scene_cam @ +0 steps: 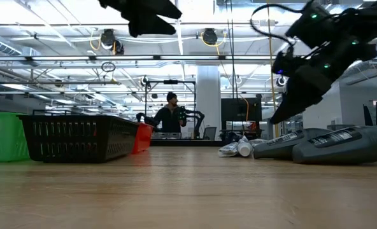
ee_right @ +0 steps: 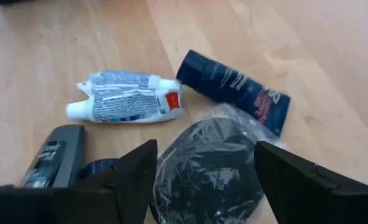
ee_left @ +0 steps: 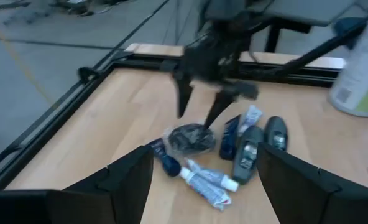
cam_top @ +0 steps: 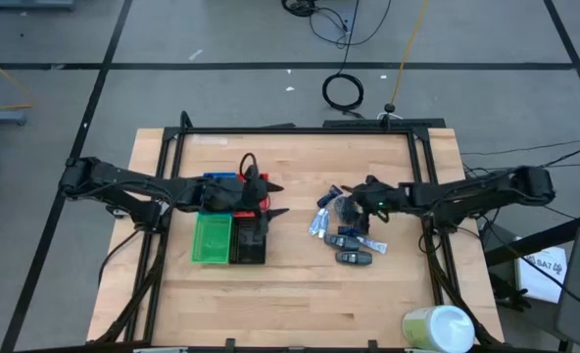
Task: Pick & Place Travel size toiletries
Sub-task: Put the black hairbrush into the blue bin
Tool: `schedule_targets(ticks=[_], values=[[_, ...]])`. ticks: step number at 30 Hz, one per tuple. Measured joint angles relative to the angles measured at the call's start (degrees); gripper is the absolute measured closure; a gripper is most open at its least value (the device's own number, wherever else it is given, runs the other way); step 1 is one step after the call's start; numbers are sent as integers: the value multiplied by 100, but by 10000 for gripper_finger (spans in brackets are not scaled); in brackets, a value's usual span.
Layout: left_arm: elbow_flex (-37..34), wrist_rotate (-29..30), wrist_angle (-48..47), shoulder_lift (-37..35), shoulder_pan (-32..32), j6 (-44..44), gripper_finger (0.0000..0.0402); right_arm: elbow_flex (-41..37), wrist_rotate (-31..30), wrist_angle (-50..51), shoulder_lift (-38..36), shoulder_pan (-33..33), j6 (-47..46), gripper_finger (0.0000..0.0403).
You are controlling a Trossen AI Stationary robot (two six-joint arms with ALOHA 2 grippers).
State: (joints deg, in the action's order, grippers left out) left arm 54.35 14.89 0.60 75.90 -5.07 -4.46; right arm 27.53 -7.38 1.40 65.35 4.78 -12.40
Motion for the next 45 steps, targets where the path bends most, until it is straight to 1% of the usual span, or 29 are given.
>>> schedule_targets(ticks=[5, 8, 10, 13, 15, 17, 18, 20, 25, 27, 33, 36, 37, 45], values=[[-11, -74, -42, 4, 110, 14, 141, 277, -48, 51, 888, 0, -42, 140], [-137, -293, 17, 2, 163, -37, 147, 317, -326, 1, 1414, 5, -7, 140], [-310, -591, 355, 7, 169, -6, 148, 349, -461, -76, 1677, 47, -59, 140], [-564, -1184, 1148, -31, 156, 223, 146, 354, -463, -110, 1960, 98, -333, 140], [-771, -1614, 1440, -271, 126, 387, 144, 350, -405, -86, 2053, 115, -471, 144], [-926, -1916, 1923, -441, 114, 493, 142, 347, -364, 6, 2078, 116, -595, 152], [-1011, -1936, 2067, -504, 115, 501, 143, 343, -355, 14, 2078, 116, -635, 159], [-1246, -1847, 2014, -689, 125, 449, 145, 341, -345, 23, 2030, 120, -667, 175], [-1491, -1343, 2172, -951, 132, 202, 152, 332, -308, 80, 1934, 118, -757, 237], [-1545, -1337, 2043, -986, 132, 116, 153, 328, -289, 37, 1929, 120, -792, 266], [-1526, -1335, 2070, -988, 125, 24, 153, 323, -278, 0, 1746, 120, -778, 355], [-1526, -1328, 2083, -997, 130, -17, 153, 314, -239, 70, 1578, 115, -646, 392], [-1526, -1330, 2071, -997, 129, -11, 153, 308, -237, 80, 1527, 109, -602, 397], [-1526, -1328, 2056, -992, 129, -18, 153, 288, -241, 103, 908, 109, -344, 401]])
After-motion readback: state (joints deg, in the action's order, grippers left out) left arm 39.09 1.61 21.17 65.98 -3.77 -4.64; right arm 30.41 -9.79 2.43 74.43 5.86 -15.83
